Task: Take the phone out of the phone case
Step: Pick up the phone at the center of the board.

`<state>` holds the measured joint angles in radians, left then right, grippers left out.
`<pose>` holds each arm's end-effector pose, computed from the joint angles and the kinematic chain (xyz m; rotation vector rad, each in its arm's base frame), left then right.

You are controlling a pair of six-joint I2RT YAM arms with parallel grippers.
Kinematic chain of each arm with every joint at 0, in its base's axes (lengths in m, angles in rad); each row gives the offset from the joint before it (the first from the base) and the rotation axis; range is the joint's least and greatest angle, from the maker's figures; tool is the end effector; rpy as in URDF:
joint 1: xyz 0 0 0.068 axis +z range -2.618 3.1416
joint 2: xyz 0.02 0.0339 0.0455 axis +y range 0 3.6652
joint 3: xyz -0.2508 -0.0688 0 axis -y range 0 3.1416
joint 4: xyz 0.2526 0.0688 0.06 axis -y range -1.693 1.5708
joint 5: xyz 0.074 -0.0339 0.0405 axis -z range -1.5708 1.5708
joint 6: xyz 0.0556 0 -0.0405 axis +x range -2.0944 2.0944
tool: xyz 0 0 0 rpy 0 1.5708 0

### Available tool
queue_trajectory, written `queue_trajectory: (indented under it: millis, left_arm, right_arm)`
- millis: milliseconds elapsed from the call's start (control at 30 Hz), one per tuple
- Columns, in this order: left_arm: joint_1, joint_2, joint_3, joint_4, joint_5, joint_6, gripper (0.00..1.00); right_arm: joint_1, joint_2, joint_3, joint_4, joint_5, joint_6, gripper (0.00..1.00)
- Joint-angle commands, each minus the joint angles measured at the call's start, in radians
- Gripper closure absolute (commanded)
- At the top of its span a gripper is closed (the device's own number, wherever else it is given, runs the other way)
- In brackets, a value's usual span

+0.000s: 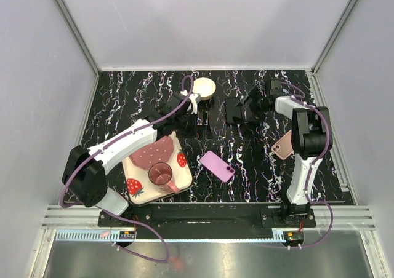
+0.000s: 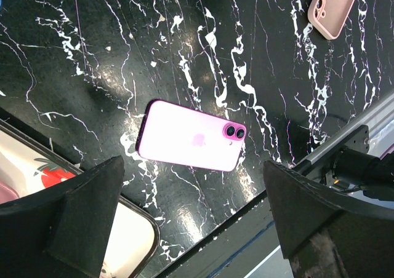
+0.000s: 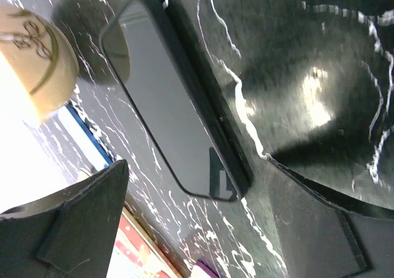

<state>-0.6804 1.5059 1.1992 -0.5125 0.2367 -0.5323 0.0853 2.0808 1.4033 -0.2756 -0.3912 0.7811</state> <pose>0.2639 -0.2304 0.2512 0.3058 2.5164 -0.8167 0.4460 0.0594 0.1186 0.7382 2.5217 0.8228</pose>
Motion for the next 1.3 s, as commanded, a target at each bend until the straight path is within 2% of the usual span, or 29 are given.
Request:
queue_trajectory:
  millis: [0,167,367,533,667,767,867,967,1000,1033,1133,1267]
  left_arm:
    - [0.002,0.005,-0.006,0.063,0.029,-0.015,0.04]
    - [0.002,0.011,-0.01,0.071,0.035,-0.023,0.04]
    - [0.005,0.01,-0.018,0.074,0.024,-0.049,0.03]
    - [0.022,0.002,-0.032,0.069,0.019,-0.067,0.03]
    - [0.039,-0.004,-0.046,0.066,0.013,-0.083,0.02]
    - [0.062,0.026,-0.027,0.011,0.012,-0.09,0.02]
    - [0.096,0.045,-0.036,-0.011,0.022,-0.107,0.02]
    - [0.12,0.075,-0.026,-0.014,0.065,-0.112,0.02]
    - [0.128,0.088,-0.014,-0.033,0.075,-0.11,0.02]
    - [0.13,0.118,0.012,-0.044,0.084,-0.11,0.01]
    - [0.14,0.166,0.057,-0.051,0.148,-0.097,0.01]
    - [0.163,0.185,0.031,0.081,0.31,-0.194,0.02]
  right_arm:
    - [0.057,-0.042,-0.071,-0.057,0.153,-0.107,0.02]
    - [0.136,0.008,0.075,-0.267,0.365,-0.267,0.0]
    - [0.205,0.105,0.233,-0.353,0.449,-0.355,0.01]
    - [0.251,0.157,0.25,-0.37,0.489,-0.401,0.0]
    - [0.297,0.202,0.302,-0.431,0.592,-0.418,0.0]
    - [0.306,0.237,0.335,-0.477,0.615,-0.408,0.0]
    - [0.312,0.252,0.345,-0.499,0.617,-0.399,0.07]
    - [0.315,0.242,0.33,-0.511,0.604,-0.381,0.21]
    - [0.315,0.22,0.316,-0.499,0.598,-0.373,0.32]
    - [0.315,0.202,0.298,-0.485,0.572,-0.367,0.37]
    - [0.314,0.102,0.183,-0.4,0.479,-0.329,0.55]
    - [0.314,-0.094,-0.045,-0.178,0.289,-0.264,0.62]
